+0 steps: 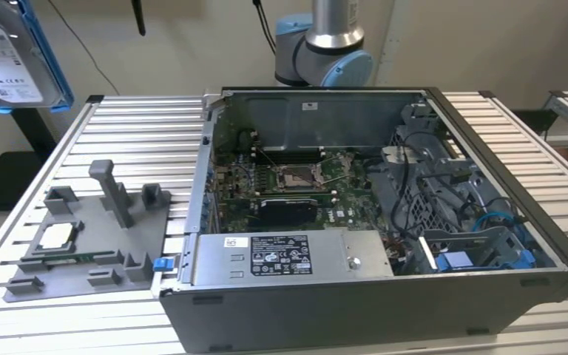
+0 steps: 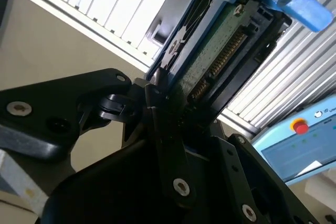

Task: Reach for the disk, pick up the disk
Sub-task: 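Pick up the disk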

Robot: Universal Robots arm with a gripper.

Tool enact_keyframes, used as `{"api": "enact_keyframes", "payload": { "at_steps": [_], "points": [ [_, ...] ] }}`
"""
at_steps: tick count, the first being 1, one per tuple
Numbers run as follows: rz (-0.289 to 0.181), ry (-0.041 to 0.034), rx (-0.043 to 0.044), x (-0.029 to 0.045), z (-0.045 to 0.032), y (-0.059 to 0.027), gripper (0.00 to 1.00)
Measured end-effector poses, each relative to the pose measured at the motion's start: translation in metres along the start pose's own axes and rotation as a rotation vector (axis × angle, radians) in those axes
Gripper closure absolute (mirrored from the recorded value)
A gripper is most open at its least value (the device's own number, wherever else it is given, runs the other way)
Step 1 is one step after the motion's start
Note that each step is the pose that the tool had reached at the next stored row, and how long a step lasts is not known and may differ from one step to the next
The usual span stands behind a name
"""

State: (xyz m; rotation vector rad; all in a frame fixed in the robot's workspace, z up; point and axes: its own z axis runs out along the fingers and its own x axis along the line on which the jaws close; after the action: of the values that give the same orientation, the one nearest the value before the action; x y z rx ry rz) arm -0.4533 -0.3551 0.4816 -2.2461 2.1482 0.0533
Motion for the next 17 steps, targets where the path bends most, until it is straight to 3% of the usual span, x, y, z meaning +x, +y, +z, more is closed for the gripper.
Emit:
{"api": "enact_keyframes", "payload": {
  "at_steps": [7, 13, 17],
  "points": [
    [0.000, 0.0000, -0.0002, -0.0009, -0.0182, 0.0000, 1.00],
    [0.000, 0.0000, -0.0007, -0.0008, -0.0183, -0.0004, 1.00],
    [0.000, 0.0001, -0.0011, -0.0006, -0.0184, -0.0068, 1.00]
  ]
}}
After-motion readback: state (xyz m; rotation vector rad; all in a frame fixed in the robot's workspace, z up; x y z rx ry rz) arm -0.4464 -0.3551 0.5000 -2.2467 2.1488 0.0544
